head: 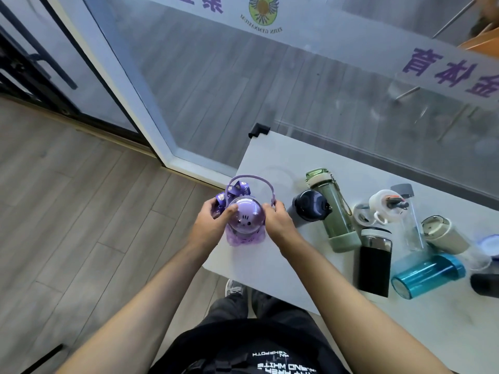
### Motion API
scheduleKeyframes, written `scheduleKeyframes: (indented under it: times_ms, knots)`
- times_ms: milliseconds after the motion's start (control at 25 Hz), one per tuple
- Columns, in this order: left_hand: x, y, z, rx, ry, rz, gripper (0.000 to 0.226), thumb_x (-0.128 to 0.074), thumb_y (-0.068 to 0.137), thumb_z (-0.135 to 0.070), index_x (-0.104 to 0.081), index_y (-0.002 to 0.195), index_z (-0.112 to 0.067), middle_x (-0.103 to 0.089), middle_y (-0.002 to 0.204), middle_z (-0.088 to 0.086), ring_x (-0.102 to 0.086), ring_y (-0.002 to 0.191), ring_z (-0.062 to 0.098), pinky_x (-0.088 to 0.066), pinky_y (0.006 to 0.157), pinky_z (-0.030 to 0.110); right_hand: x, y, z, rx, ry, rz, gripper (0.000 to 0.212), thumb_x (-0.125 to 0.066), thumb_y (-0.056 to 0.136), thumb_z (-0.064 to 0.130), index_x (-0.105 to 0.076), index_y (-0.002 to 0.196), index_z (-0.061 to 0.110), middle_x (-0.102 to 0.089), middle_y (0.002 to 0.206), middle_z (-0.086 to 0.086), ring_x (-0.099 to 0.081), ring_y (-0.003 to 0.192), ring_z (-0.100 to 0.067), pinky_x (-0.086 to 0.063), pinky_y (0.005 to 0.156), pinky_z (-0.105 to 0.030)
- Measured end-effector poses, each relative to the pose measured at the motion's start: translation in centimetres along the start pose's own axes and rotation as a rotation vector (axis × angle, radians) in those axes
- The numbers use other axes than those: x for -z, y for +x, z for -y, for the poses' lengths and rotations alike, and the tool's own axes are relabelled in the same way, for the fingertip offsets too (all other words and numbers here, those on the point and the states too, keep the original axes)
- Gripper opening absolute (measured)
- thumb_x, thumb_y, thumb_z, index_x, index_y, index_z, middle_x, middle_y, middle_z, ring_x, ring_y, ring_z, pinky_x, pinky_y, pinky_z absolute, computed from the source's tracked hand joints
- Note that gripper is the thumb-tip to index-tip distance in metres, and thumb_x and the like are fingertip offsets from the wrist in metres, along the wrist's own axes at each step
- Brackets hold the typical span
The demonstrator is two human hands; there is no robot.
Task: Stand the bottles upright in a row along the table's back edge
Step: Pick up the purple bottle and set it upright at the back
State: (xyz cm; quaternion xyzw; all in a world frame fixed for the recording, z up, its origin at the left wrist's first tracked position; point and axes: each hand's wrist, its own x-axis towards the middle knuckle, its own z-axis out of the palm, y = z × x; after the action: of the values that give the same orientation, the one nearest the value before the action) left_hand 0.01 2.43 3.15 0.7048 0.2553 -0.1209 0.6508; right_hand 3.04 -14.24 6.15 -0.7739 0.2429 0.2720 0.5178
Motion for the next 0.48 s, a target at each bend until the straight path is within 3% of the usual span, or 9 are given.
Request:
scheduleKeyframes:
  times_ms: [120, 200, 360, 480]
  knots:
    - [0.4, 0.8, 0.2, -0.013, -0.001, 0.082, 0.025, -0.073, 0.077, -0.046, -0.064, 0.098, -0.037, -0.075, 0.103, -0.009, -0.069, 0.101, 0.005, -0.054, 0.095, 0.035, -0.5, 0.6, -0.4, -0.038, -0.022, -0.015, 0.039, -0.040, 0.102, 0.037, -0.052, 0.132, 0.015, -0.059, 0.131, -0.011, -0.053, 0.116, -0.027, -0.042, 0.100, -0.037]
    - [0.4, 1.4, 0.1, -0.038, 0.008, 0.097, 0.021, -0.068, 0.078, -0.047, -0.065, 0.096, -0.035, -0.075, 0.100, -0.011, -0.070, 0.097, 0.006, -0.054, 0.091, 0.034, -0.6, 1.2, -0.1, -0.054, -0.024, -0.012, 0.039, -0.043, 0.100, 0.044, -0.057, 0.122, 0.015, -0.061, 0.124, -0.010, -0.056, 0.115, -0.029, -0.044, 0.103, -0.041]
    - [-0.3, 3.3, -1.8, -0.026, -0.007, -0.023, 0.022, -0.057, 0.072, -0.046, -0.062, 0.088, -0.032, -0.067, 0.076, -0.019, -0.061, 0.073, 0.004, -0.047, 0.069, 0.025, -0.9, 2.9, 2.0, -0.039, 0.007, 0.026, 0.037, -0.050, 0.095, 0.052, -0.057, 0.107, 0.018, -0.064, 0.108, -0.003, -0.060, 0.105, -0.024, -0.049, 0.095, -0.037]
    - [-1.0, 5.8, -5.7, -0.057, 0.025, -0.052, 0.034, -0.055, 0.068, -0.043, -0.063, 0.095, -0.023, -0.066, 0.082, -0.009, -0.059, 0.077, 0.012, -0.047, 0.072, 0.028, 0.1, 4.3, 4.7, 0.008, 0.097, 0.016, 0.031, -0.052, 0.095, 0.050, -0.056, 0.103, 0.021, -0.061, 0.096, 0.006, -0.061, 0.093, -0.016, -0.050, 0.082, -0.031]
